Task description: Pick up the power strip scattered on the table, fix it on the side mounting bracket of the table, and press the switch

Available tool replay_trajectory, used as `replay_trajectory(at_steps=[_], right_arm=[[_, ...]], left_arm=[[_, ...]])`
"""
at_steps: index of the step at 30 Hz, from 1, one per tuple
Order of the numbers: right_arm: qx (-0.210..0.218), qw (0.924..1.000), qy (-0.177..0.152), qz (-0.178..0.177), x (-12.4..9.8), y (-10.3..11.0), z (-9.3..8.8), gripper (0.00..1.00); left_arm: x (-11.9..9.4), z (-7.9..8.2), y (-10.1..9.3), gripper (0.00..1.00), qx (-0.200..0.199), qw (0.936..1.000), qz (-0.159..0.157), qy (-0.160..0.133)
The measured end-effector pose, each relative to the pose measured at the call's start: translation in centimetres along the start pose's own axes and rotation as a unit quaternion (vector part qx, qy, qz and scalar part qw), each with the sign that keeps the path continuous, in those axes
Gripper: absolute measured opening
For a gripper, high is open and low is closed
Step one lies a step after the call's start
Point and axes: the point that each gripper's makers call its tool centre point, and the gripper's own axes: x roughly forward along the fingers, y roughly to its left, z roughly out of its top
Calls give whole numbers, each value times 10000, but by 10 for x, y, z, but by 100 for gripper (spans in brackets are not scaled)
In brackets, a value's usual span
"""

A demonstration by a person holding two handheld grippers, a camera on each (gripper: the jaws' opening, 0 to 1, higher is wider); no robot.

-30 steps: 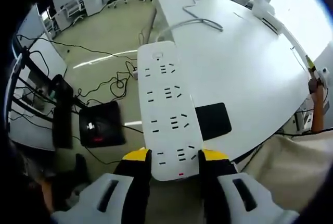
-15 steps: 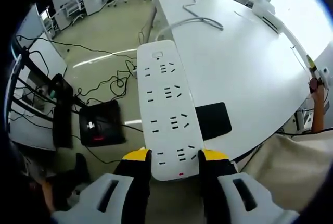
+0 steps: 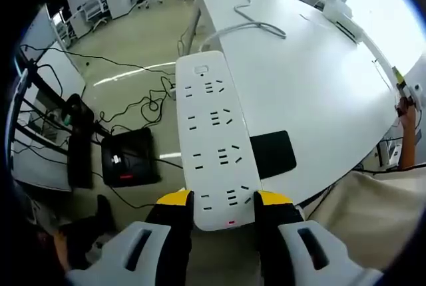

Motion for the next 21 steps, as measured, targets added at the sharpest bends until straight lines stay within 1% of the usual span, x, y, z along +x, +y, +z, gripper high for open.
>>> replay_trajectory(at_steps=[3,7,21], right_arm=[[-47,10000,19,-11,2,0,3,0],[-91,9999,114,-59,5,-2,2,0],[-216,9997,136,62,18,3,13,0]], left_arm=[[0,0,0,41,6,10000,0,25],[0,0,0,41,15,10000,0,30],[1,0,0,41,32,10000,-1,23]])
